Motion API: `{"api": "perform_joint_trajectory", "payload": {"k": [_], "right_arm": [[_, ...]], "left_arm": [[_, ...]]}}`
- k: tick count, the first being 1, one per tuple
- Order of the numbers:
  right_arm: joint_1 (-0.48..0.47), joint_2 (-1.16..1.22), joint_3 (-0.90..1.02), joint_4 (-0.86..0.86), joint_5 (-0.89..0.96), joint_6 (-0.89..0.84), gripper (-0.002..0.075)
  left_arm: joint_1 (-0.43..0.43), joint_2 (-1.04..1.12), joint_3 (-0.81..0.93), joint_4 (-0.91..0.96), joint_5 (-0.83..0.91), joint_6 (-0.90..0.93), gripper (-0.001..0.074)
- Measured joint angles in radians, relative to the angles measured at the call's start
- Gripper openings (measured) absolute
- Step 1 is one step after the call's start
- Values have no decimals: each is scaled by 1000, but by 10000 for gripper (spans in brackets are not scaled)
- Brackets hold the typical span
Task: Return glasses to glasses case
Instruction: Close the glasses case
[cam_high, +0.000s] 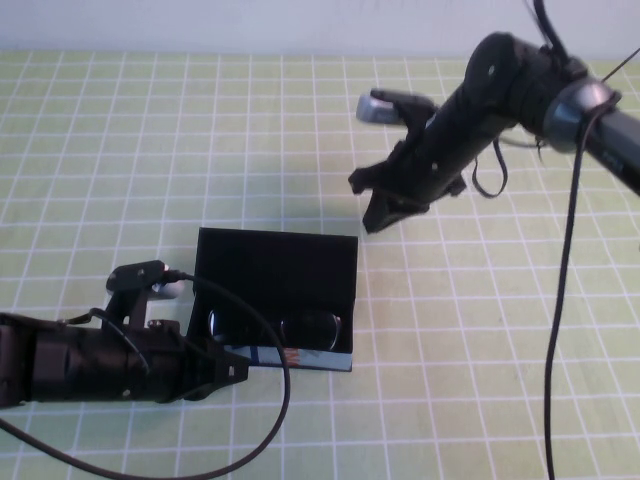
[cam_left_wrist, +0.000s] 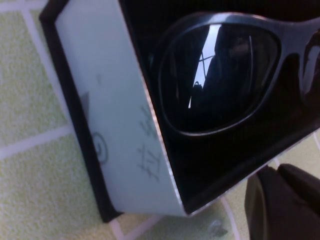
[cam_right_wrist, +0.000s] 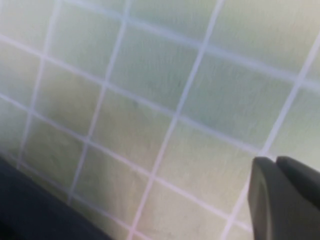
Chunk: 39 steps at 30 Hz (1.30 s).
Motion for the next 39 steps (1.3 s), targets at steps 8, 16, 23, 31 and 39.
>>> {"api": "perform_joint_trajectory", "payload": {"k": [8,16,23,31,39], "right_arm": [[-1,66,0,157,72,-67,-11],[-1,66,0,225,74,-99,-11],[8,8,45,223,74,-108,-11],[51,-115,157,215,74,-147,-11],[129,-212,301,211,74,-173,-11]], "left_arm": [[0,0,0,0,0,1,-2],[0,0,-1,0,0,2,-2],[0,0,-1,0,-1,2,-2],[0,0,-1,0,-1,2,-2],[0,-73,-1,133,17,-122,-2]]}}
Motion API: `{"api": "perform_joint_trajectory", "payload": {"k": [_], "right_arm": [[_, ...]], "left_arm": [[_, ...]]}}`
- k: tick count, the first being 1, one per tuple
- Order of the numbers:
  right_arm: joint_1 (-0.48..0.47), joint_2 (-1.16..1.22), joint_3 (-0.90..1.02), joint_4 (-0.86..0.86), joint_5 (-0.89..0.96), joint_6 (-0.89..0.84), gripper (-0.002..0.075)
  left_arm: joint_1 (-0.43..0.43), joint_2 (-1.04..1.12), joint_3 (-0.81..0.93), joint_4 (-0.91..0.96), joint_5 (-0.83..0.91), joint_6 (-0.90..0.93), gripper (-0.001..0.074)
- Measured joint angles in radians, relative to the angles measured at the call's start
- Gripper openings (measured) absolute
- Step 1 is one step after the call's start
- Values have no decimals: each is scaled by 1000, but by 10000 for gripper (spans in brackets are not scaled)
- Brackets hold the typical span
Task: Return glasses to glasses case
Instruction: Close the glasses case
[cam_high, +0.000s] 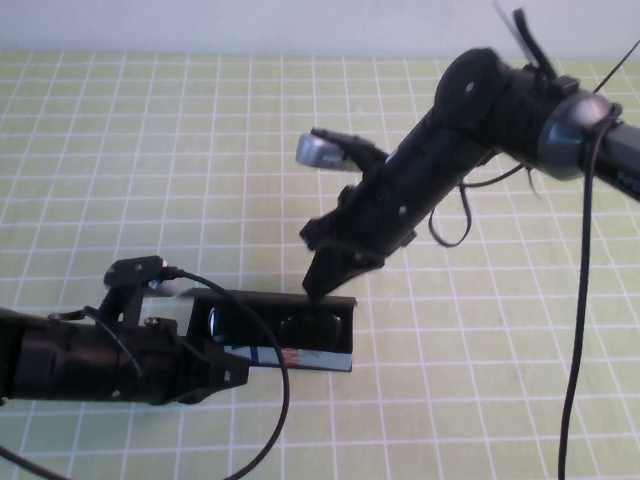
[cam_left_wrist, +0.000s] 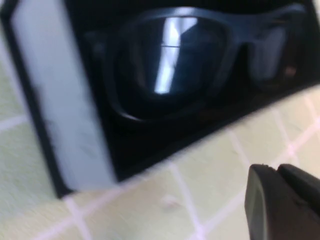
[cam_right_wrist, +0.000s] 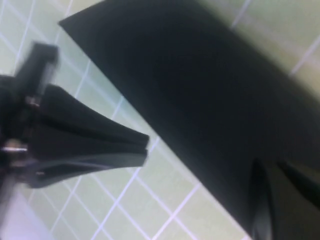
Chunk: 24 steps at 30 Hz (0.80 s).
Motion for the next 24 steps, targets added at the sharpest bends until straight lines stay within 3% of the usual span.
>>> {"api": "perform_joint_trajectory", "payload": {"k": [9,18,24], "right_arm": [[64,-2,100,-59,0,-4,-11],[65,8,108,-74,0,-4,-11],[65,-47,110,-73,0,-4,-11]], "left_arm": [[0,-372,16,262,8,-269,-2],[0,-891,119,294,-70,-298,-2],[0,-1230,239,294,-272,-298,-2]]}}
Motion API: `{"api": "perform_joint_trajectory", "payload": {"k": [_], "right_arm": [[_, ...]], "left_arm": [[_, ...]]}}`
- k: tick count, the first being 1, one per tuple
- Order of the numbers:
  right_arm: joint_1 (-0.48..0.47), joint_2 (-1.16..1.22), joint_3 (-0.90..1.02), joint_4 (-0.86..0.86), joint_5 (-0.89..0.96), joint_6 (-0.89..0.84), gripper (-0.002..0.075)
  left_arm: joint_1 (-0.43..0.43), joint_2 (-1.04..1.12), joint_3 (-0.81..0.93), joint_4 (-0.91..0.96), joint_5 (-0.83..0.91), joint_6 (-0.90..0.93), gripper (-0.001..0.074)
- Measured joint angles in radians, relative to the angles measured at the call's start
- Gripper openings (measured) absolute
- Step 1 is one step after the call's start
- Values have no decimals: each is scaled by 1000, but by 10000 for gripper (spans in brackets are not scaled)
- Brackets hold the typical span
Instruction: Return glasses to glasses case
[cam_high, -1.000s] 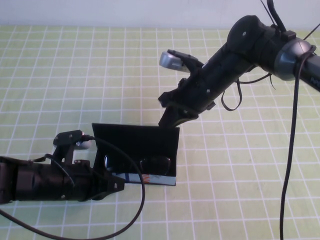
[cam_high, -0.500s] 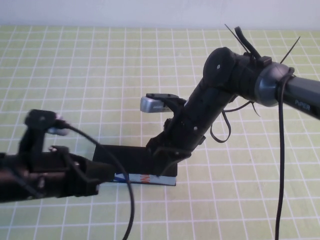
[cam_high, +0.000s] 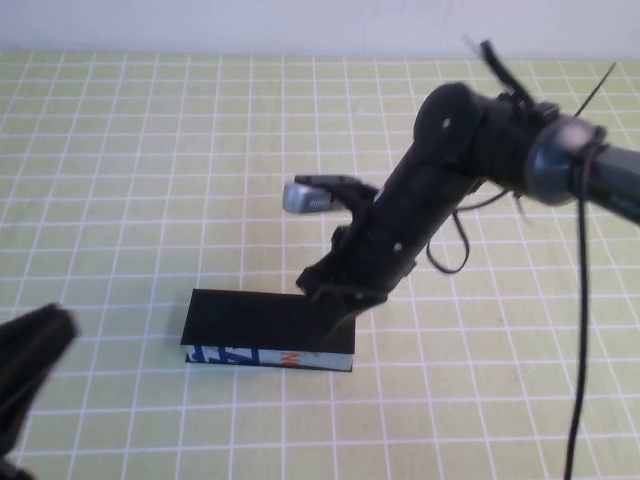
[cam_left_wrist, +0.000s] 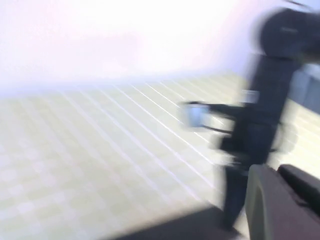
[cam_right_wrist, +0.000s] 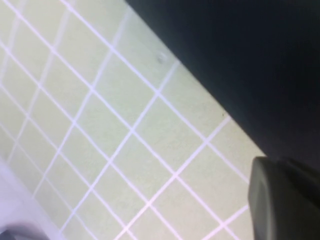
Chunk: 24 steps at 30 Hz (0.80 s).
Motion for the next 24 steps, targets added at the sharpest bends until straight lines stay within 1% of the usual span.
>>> {"api": "perform_joint_trajectory", "payload": {"k": [4,7,10,12,16,20,24], "right_arm": [[0,-115,0,-34,0,0,-11],[0,-230,35,-58,-2,11,-11],[0,-365,100,-94,-18,43,-11],[0,-472,152,-122,-52,70,-11],[0,-680,281,-174,-125,136,-11],[0,-893,404,-219,-183,202,-11],[0,-1109,547,-302,-247,301,-11]], "left_arm": [[0,-197,127,-2,-209,0,-2],[0,-307,232,-10,-328,3,-2],[0,-381,318,-19,-410,38,-2],[0,-400,350,-24,-442,66,-2],[0,-401,359,-30,-456,102,-2],[0,-401,359,-34,-460,108,-2],[0,-401,359,-34,-460,110,-2]]}}
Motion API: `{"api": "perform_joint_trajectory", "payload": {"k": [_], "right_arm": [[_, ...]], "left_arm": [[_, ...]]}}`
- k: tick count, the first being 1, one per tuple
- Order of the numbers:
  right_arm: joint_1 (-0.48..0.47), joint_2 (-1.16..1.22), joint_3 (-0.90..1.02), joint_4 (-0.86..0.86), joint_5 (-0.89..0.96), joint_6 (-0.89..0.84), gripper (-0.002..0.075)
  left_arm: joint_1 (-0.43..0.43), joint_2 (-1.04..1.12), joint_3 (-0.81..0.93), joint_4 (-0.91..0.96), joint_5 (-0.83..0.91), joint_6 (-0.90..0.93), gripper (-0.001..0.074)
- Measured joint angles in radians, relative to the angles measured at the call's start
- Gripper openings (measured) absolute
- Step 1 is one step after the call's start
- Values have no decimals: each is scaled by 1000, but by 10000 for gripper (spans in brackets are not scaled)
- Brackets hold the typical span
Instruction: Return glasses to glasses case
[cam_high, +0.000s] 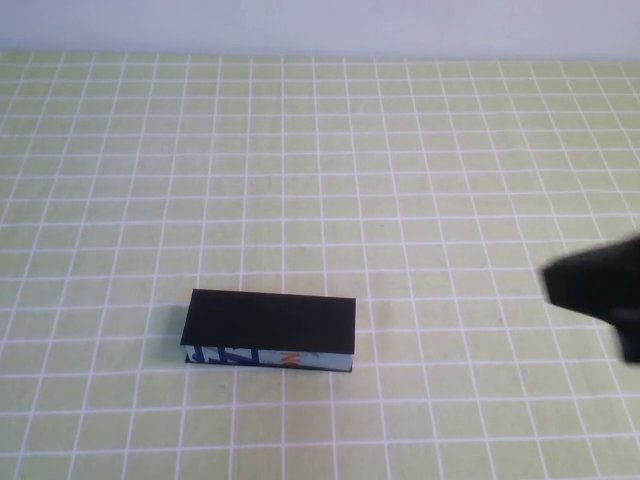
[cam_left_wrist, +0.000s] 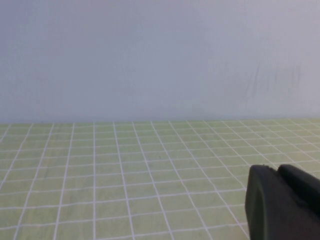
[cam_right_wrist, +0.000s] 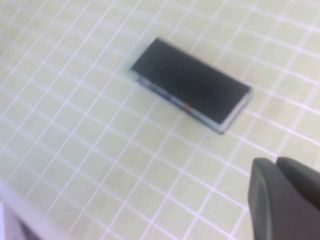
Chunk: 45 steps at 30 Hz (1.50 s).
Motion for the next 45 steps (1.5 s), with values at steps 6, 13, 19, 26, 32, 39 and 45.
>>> {"api": "perform_joint_trajectory", "payload": {"k": [6,13,19,26,32,39,45], "right_arm": [[0,-310,239,-133,-128,171,-11],[0,-479,472,-180,-251,236,-11],[0,-492,563,-210,-252,236,-11],[0,-492,625,-310,-366,259,-11],[-209,-531,810,-452,-684,336,-11],[-475,-742,1073,-445,-931,346,-11],[-487,-945,1124,-410,-866,348,-11]], "left_arm": [[0,0,0,-2,0,2,-2],[0,0,0,-18,-2,2,-2],[0,0,0,-19,-2,2,-2],[0,0,0,-19,-7,2,-2],[0,0,0,-22,-11,2,-2],[0,0,0,-23,-16,2,-2],[0,0,0,-24,-16,2,-2]]}}
